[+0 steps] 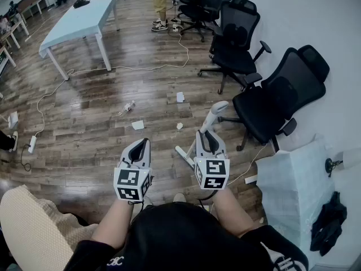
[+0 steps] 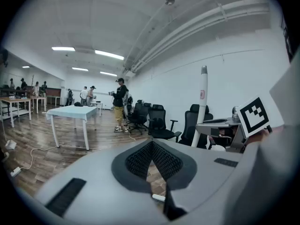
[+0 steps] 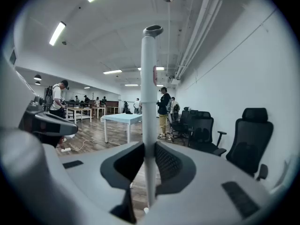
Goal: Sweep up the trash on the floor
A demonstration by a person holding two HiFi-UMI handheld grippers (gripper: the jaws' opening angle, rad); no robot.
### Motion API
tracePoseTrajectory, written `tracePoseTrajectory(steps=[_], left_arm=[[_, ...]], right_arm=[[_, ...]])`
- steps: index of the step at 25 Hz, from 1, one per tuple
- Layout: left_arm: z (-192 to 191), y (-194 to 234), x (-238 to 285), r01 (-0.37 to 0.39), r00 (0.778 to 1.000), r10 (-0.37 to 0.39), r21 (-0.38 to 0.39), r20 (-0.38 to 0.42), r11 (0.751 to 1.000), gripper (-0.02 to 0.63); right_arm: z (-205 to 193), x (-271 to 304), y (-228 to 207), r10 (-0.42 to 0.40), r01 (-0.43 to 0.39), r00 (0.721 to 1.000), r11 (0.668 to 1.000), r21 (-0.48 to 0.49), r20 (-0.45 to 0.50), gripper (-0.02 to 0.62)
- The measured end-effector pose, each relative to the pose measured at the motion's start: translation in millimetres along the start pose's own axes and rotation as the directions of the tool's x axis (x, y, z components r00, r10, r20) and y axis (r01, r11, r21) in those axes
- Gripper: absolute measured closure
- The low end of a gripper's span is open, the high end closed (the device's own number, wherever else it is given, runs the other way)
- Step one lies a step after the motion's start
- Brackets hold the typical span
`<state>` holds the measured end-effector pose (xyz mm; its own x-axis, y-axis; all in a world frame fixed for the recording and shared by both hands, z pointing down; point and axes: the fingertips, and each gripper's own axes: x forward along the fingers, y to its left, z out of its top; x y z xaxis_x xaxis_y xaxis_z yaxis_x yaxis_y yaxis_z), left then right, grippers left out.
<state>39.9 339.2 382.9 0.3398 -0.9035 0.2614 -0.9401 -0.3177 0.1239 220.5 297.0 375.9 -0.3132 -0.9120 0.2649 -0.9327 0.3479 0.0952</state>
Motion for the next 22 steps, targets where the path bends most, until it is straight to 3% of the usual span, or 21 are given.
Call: tracePoseTrajectory(steps=[9,17,22], left_arm=[[-12,17,-11,0.003,1.000,-0.003,0.025,-0.026,1.000,0.611],[-20,35,-15,0.056,0.997,-0.053,0.049,-0.049,0.997,0.611],[-27,64,-19,0.081,0.996,-0.079,0.027,-0.052,0.996,0.611]], right_arm=[[-13,0,4,-0.051,0.053,0.997,0.998,0.043,-0.052,0.511],[-18,1,30,-0.064,0.068,0.995,0.996,0.054,-0.080,0.511],[-20,2,41,-0.126,0.130,0.988,0.990,0.049,-0.088,0.511]])
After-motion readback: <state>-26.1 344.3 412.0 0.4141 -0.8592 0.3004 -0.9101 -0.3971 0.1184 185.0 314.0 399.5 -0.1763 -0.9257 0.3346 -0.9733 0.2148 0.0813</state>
